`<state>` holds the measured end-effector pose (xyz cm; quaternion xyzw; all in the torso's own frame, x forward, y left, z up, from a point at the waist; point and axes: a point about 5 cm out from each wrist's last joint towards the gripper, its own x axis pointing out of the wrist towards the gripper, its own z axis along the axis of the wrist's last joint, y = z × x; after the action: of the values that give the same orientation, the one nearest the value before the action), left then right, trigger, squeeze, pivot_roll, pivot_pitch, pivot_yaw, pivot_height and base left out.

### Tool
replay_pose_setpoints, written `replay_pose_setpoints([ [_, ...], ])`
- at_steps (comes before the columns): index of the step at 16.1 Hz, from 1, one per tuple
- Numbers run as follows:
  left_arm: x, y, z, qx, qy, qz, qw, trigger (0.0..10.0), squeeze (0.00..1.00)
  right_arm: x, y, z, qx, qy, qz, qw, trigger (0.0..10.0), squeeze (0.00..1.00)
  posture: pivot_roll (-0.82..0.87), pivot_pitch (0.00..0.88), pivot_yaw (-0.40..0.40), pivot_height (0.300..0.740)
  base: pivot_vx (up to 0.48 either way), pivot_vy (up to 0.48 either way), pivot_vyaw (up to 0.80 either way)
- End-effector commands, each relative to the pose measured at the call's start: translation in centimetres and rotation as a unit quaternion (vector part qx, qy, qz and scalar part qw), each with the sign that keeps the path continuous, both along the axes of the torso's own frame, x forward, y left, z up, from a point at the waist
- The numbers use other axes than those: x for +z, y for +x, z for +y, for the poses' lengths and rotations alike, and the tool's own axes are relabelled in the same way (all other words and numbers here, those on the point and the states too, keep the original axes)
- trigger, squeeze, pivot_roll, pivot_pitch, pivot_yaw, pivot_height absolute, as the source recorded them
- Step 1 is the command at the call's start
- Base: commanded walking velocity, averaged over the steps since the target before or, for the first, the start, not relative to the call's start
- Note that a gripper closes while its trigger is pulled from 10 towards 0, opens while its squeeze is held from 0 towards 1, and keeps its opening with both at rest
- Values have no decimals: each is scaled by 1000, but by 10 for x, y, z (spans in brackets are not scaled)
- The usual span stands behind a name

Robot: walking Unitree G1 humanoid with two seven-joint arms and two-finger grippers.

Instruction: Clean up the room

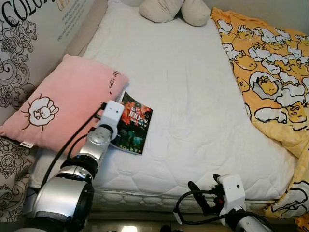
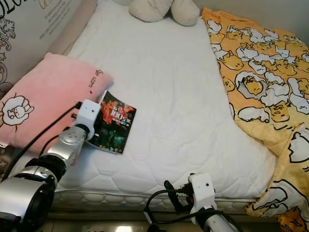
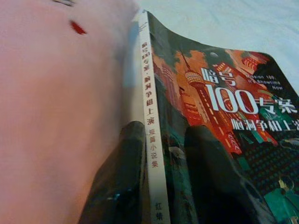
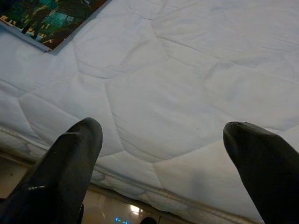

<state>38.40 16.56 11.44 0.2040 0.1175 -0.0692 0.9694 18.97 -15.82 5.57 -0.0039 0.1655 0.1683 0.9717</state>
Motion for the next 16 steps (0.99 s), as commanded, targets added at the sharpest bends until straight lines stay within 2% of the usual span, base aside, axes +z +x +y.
replay_pose_setpoints([
  [1,1,2,-9,-22,16,7,1000,10000,1000,-4,-2,-4,-1,-8,11,1000,10000,0,-75,173,-115,740,0,0,0],
  [3,3,2,-8,-30,39,0,999,10000,1000,-3,-3,-4,-2,-9,12,1000,10000,0,-77,173,-116,740,0,0,0],
  [4,8,4,-6,-36,79,-16,996,10000,1000,-4,-3,-5,-1,-11,13,1000,10000,0,-77,174,-118,740,0,0,0],
  [5,15,6,-6,-47,130,-42,990,10000,1000,-4,-3,-5,0,-11,14,1000,10000,0,-79,175,-117,740,0,0,0],
  [8,28,11,-2,-52,212,-82,972,10000,1000,-4,-3,-5,0,-12,15,1000,10000,0,-80,175,-116,740,0,0,0],
  [9,39,14,4,-45,258,-108,959,10000,1000,-4,-4,-5,-1,-12,15,1000,10000,0,-81,175,-112,740,0,0,0],
  [11,41,14,12,-41,281,-111,952,10000,1000,-6,-5,-5,-1,-12,19,1000,10000,0,-73,177,-112,740,0,0,0],
  [15,48,13,27,-13,262,-138,955,10000,1000,-6,-3,-3,-1,-12,17,1000,10000,0,-71,169,-100,740,0,0,0],
  [16,47,10,28,-10,103,-131,986,10000,1000,6,7,-11,-50,-11,-23,998,10000,0,-42,142,-75,740,0,0,0],
])
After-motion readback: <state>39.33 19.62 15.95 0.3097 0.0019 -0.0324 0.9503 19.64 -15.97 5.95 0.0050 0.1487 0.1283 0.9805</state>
